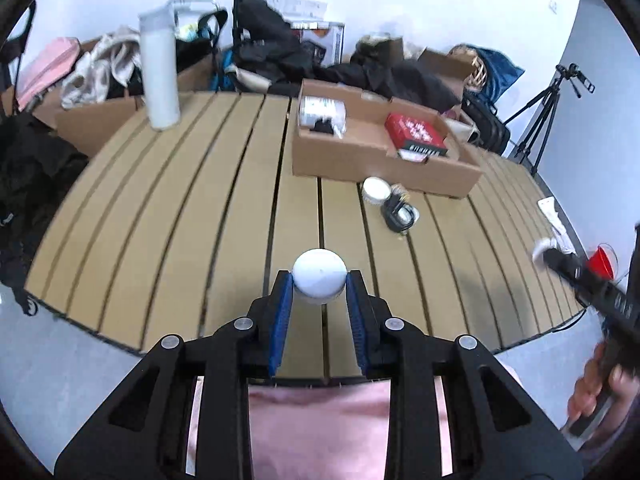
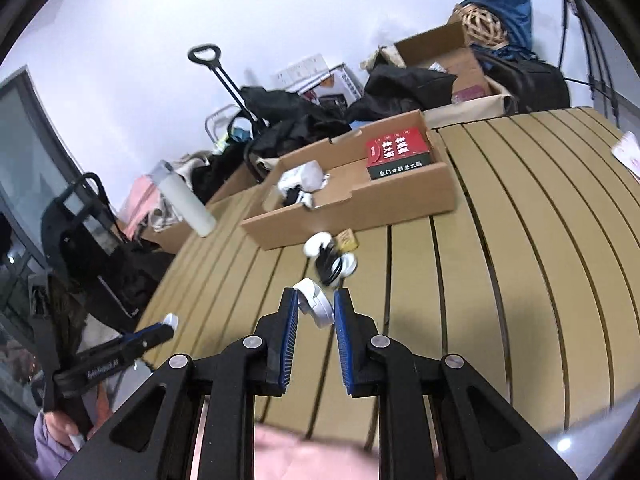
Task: Organize objects
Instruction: 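Grasp the small white lid with the left tool while the right tool grasps the white cable, then carry the white lid and white cable into the tray and release both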
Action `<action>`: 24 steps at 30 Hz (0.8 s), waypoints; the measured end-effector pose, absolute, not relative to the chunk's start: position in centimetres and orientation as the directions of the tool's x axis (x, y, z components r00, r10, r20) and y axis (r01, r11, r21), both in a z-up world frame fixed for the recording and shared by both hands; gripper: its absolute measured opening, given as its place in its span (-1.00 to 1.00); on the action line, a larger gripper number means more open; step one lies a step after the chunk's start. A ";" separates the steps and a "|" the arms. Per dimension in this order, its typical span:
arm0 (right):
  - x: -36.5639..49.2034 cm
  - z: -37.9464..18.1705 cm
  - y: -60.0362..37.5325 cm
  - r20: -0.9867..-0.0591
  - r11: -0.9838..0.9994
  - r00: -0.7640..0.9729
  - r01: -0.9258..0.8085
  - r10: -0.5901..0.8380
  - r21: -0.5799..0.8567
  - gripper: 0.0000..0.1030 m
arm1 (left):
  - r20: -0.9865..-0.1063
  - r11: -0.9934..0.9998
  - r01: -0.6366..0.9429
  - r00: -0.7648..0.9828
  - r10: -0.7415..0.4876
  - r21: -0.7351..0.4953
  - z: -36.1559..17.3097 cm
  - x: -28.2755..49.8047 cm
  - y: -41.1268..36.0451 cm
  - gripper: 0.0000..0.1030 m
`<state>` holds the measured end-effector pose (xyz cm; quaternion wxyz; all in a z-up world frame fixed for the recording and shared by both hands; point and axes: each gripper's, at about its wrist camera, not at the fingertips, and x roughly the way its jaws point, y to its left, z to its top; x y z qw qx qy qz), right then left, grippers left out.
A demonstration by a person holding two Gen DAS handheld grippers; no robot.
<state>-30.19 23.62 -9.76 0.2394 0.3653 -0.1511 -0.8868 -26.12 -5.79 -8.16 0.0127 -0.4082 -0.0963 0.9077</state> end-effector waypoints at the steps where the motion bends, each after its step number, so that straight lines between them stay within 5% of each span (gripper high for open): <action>1: -29.0 -9.5 23.8 -0.570 -0.841 -0.626 0.316 -0.532 0.439 -0.61 | -0.730 -0.982 0.059 -0.677 0.091 -0.177 -7.6 -25.6 -5.7 -0.54; 13: -22.4 -7.2 26.1 -0.544 -0.860 -0.674 0.310 -0.499 0.405 -0.61 | -0.665 -0.979 -0.003 -0.733 0.139 -0.202 -5.1 -20.4 -2.3 -0.54; 24: -23.8 -8.4 25.0 -0.563 -0.854 -0.647 0.325 -0.515 0.407 -0.61 | -0.671 -0.964 -0.032 -0.713 0.206 -0.262 -6.5 -23.9 -2.7 -0.54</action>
